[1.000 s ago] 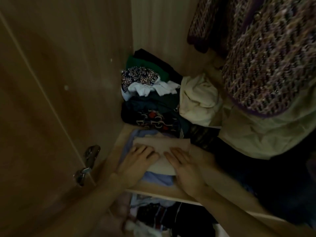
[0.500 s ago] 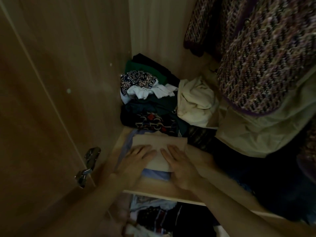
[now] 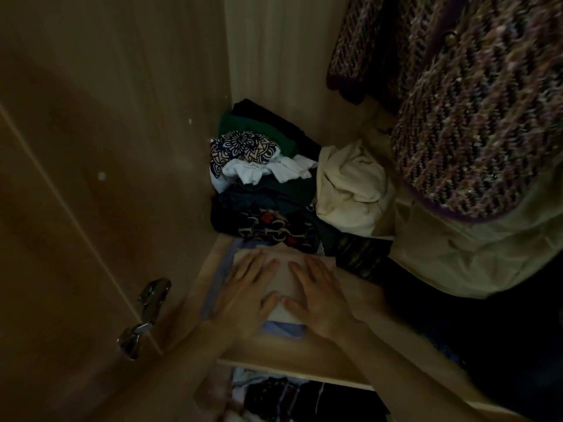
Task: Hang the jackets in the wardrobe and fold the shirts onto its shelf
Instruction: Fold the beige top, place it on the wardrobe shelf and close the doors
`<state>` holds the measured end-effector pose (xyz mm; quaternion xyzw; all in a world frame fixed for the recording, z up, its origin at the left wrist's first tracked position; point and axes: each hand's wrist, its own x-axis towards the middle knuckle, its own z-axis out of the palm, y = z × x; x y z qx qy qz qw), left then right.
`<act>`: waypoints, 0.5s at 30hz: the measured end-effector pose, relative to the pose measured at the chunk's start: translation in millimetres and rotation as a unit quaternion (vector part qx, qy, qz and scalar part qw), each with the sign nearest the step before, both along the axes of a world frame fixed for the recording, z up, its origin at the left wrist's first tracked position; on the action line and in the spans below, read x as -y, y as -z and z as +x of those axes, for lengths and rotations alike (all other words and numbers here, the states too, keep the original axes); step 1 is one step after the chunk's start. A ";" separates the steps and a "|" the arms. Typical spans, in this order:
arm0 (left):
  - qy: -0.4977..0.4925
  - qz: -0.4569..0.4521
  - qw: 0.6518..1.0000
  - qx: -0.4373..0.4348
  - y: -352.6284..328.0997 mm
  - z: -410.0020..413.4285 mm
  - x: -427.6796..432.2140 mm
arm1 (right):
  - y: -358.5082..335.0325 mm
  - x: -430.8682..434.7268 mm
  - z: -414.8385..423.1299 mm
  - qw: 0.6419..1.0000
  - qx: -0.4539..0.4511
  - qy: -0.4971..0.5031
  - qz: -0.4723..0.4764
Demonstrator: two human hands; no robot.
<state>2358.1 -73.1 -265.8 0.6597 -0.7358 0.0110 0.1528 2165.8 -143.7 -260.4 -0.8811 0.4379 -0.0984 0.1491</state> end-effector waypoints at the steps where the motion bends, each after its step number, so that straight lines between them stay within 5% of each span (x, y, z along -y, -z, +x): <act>1: -0.003 0.008 1.000 0.001 1.7 0.6 4.6 | 0.3 2.3 0.3 1.000 0.003 -0.004 0.015; 8: -0.030 0.028 0.999 0.026 4.3 5.4 17.4 | 3.5 15.2 1.1 0.994 0.063 -0.025 0.085; 13: -0.061 0.113 0.990 -0.054 -15.9 -8.8 25.1 | 1.6 26.0 5.8 0.993 0.046 -0.016 0.107; 15: -0.056 0.128 0.990 -0.010 -16.0 -5.1 28.8 | -4.5 25.8 6.2 0.993 0.033 -0.011 0.111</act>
